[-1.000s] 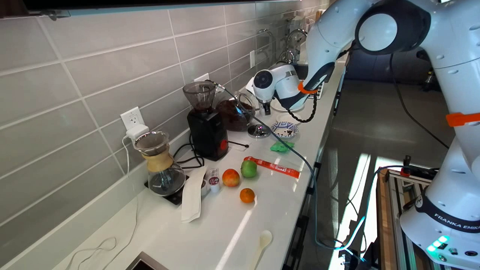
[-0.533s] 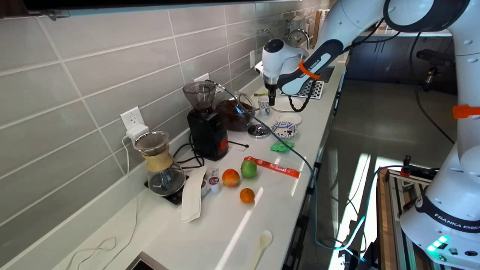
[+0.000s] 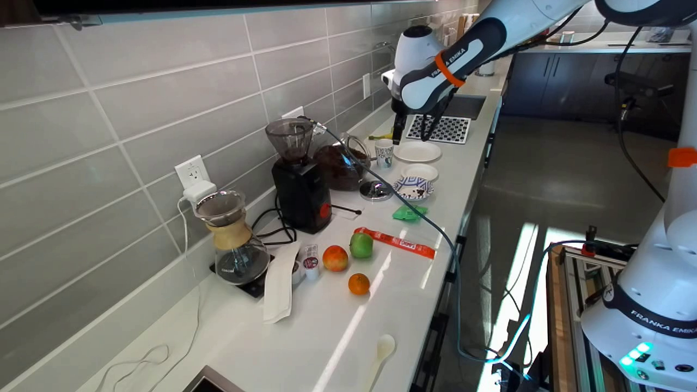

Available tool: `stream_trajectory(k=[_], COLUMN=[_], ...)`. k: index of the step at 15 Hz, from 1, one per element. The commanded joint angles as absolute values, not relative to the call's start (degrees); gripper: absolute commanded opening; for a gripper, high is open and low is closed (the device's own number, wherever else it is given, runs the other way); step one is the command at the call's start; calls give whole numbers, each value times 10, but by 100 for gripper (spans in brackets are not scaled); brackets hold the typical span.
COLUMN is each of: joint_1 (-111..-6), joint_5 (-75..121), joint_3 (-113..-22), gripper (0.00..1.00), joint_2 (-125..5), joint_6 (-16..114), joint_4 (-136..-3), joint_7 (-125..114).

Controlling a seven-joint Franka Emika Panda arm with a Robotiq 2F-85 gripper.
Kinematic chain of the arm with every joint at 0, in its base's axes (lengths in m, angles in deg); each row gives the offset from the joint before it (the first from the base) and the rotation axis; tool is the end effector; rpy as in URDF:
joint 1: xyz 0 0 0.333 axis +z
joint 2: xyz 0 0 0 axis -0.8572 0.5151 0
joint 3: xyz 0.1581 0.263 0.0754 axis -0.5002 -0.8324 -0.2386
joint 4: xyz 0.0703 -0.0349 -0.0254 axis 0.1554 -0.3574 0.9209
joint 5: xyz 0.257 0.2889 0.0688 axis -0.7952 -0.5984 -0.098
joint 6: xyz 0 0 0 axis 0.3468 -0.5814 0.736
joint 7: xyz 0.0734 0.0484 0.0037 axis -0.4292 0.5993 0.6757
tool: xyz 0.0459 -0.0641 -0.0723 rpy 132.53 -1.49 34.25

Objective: Pick up the spoon and scoop some of the contents in the jar and pour them in the bowl

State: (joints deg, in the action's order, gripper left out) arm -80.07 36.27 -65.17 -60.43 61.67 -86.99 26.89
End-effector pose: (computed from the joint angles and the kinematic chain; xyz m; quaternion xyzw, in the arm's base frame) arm 0.5761 -0.2891 0.3881 0.9709 0.1130 0.1067 0.1823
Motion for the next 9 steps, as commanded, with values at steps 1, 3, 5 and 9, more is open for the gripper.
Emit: stream_trajectory(k=[1, 3, 5, 9], joint_1=[-794, -784, -782, -781], joint_5=[314, 330, 328, 328], joint_3=[-645, -634, -631, -631], gripper=[100, 100, 100, 100], joint_2=[-648, -628, -639, -644], joint_6=[593, 606, 606, 606], joint_4=[-902, -880, -889, -896], joint_7=[300, 284, 284, 284])
